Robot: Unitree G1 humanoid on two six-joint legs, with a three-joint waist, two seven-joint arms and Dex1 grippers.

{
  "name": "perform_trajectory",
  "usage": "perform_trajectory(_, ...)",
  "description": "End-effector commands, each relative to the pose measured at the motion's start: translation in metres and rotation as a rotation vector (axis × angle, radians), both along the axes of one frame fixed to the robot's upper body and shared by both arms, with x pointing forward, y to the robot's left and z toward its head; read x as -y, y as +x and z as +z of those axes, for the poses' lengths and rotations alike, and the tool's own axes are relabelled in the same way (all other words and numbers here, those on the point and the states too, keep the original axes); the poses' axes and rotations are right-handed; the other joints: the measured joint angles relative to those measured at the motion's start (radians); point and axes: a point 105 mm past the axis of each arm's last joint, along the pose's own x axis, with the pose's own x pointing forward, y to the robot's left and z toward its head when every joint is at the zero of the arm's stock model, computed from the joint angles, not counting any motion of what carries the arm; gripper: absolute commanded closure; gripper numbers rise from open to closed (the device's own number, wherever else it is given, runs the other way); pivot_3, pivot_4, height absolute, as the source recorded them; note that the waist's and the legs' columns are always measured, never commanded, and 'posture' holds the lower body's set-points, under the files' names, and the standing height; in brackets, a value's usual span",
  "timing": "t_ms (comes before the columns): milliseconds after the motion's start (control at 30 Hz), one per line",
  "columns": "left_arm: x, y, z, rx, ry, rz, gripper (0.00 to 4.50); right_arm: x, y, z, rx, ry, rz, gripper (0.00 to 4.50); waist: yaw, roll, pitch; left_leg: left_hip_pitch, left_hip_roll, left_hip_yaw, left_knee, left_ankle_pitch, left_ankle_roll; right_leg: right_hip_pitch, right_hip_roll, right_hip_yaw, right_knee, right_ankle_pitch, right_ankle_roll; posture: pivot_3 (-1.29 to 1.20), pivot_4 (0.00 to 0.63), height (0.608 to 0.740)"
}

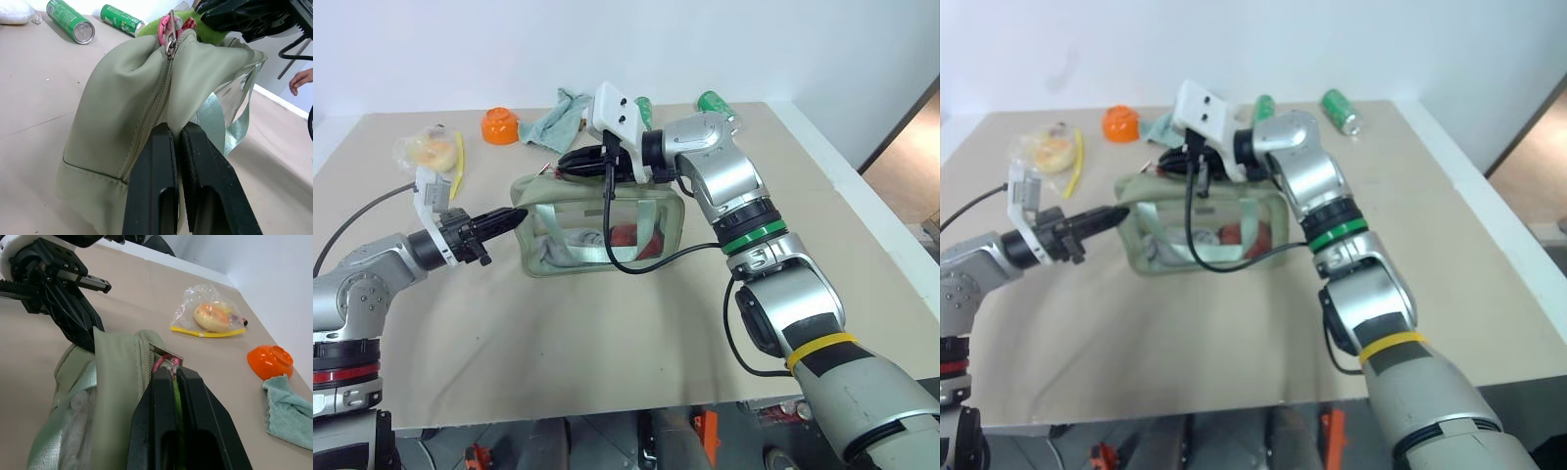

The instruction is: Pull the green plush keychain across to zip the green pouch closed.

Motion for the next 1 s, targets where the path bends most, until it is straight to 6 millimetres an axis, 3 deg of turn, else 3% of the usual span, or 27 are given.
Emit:
perform_trajectory(33, -0.003, 0.0, 0.002, 0.002, 0.002, 0.012, 4.5, 0.007, 0.002, 0.02, 0.077, 0.032, -0.028, 4.47, 0.0, 0.0, 0.0, 0.0, 0.0, 0.0, 0.0, 0.0, 0.0, 0.0, 0.0, 0.0, 0.0, 0.0, 0.0, 0.0, 0.15, 0.74)
perform_trajectory(233, -0.002, 0.0, 0.001, -0.004, 0.005, 0.006, 4.5, 0.039, 0.013, 0.049, 0.16, 0.051, -0.113, 4.47, 0.002, 0.0, 0.0, 0.0, 0.0, 0.0, 0.0, 0.0, 0.0, 0.0, 0.0, 0.0, 0.0, 0.0, 0.0, 0.0, 0.15, 0.74)
perform_trajectory(433, -0.001, 0.003, -0.001, -0.009, 0.003, 0.0, 4.5, 0.067, 0.011, 0.055, 0.228, -0.014, -0.135, 4.47, 0.002, 0.0, 0.0, 0.0, 0.0, 0.0, 0.0, 0.0, 0.0, 0.0, 0.0, 0.0, 0.0, 0.0, 0.0, 0.0, 0.15, 0.74)
perform_trajectory(767, 0.004, 0.006, -0.001, -0.013, -0.002, -0.018, 4.5, 0.087, 0.014, 0.05, 0.244, -0.054, -0.178, 4.47, 0.004, 0.0, 0.0, -0.001, 0.0, 0.0, 0.0, 0.0, 0.0, 0.0, 0.0, 0.0, -0.001, 0.0, 0.0, 0.0, 0.15, 0.74)
perform_trajectory(900, 0.003, 0.006, 0.0, -0.013, 0.001, -0.019, 4.5, 0.094, 0.015, 0.058, 0.295, -0.072, -0.205, 4.47, 0.006, 0.0, 0.0, -0.001, 0.0, 0.0, 0.0, 0.0, 0.0, 0.0, 0.0, 0.0, -0.001, 0.0, 0.0, 0.0, 0.15, 0.74)
perform_trajectory(1000, 0.003, 0.008, 0.0, -0.015, 0.001, -0.019, 4.5, 0.086, 0.015, 0.069, 0.337, -0.056, -0.209, 4.47, 0.006, 0.0, 0.0, -0.001, 0.0, 0.0, 0.0, 0.0, 0.0, 0.0, 0.0, 0.0, -0.001, 0.0, 0.0, 0.0, 0.15, 0.74)
